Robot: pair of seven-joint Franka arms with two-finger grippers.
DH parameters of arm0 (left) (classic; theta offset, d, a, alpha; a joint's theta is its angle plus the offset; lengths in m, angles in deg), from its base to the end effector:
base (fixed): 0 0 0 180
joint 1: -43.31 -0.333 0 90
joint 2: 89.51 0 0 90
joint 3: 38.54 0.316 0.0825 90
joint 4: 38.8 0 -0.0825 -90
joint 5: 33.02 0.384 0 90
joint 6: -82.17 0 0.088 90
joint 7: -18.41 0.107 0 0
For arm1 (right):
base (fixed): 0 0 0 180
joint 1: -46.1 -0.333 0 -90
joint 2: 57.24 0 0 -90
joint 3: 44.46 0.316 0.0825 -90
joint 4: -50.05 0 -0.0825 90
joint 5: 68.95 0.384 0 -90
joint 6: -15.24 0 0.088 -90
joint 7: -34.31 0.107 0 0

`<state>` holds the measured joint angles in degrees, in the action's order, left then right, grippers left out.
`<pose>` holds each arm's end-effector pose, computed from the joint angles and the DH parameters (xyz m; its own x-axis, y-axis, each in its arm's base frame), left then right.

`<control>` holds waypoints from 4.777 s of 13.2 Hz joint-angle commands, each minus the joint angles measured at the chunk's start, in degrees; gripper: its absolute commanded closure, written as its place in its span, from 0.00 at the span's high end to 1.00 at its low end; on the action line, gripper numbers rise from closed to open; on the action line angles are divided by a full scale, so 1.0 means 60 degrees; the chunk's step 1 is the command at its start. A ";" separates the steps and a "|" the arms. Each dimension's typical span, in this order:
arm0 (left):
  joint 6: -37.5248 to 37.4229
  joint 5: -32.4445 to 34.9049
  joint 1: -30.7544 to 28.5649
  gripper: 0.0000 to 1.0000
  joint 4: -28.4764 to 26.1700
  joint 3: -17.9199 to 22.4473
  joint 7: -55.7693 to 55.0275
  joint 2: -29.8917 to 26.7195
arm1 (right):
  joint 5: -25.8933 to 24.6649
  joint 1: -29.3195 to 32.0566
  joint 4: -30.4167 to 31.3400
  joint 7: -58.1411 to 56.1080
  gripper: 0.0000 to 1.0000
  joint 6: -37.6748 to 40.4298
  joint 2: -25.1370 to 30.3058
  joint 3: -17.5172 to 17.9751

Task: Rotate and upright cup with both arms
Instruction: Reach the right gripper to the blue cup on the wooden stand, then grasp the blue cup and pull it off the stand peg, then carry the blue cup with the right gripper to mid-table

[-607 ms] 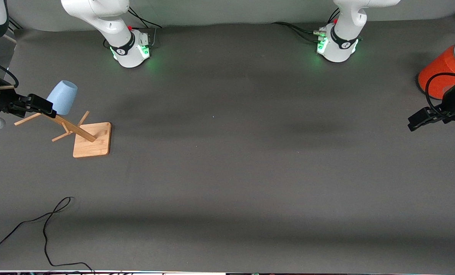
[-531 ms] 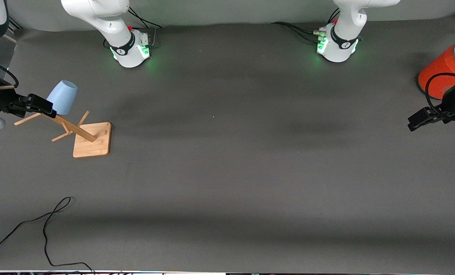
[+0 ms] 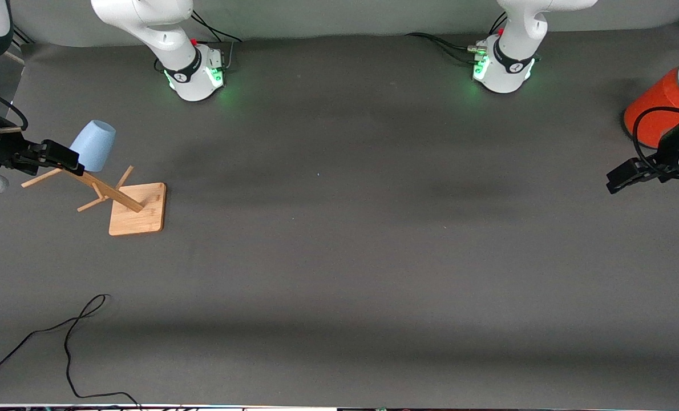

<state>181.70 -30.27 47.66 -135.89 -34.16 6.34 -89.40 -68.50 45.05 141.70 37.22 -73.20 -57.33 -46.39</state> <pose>0.5667 0.0046 0.5793 0.9782 0.2016 0.0496 0.2036 -0.9783 -0.0382 0.5510 -0.0076 0.6078 0.9961 -0.0659 -0.0579 -0.0663 -0.9978 -0.0049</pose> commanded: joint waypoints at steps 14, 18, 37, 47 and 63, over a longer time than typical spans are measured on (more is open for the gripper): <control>-0.0637 0.0126 0.0068 1.00 0.0361 -0.0087 0.0516 -0.0121 | 0.0056 0.0116 0.3650 0.3175 1.00 -0.0641 0.2988 -0.1393; -0.0242 0.0083 0.0067 1.00 0.0376 -0.0071 0.0532 -0.0063 | -0.0148 0.0146 0.4351 0.3251 1.00 -0.0845 0.2843 -0.1510; 0.0096 -0.0005 0.0053 1.00 0.0406 -0.0042 0.0532 -0.0004 | -0.0017 0.0131 0.6317 0.3280 0.28 -0.2897 0.2344 -0.1890; 0.0023 0.0009 0.0038 1.00 0.0420 -0.0028 0.0547 -0.0019 | -0.0002 -0.0481 0.6258 0.5091 0.29 -0.1361 0.3821 -0.1759; -0.0036 0.0009 0.0082 1.00 0.0376 -0.0071 0.0488 -0.0033 | 0.0804 -0.8816 0.0466 1.7541 0.25 -0.1520 -0.1368 -0.1730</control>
<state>182.00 -30.21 47.90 -134.13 -34.69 8.57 -89.45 -64.39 -4.63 157.69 136.12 -84.11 -52.88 -56.10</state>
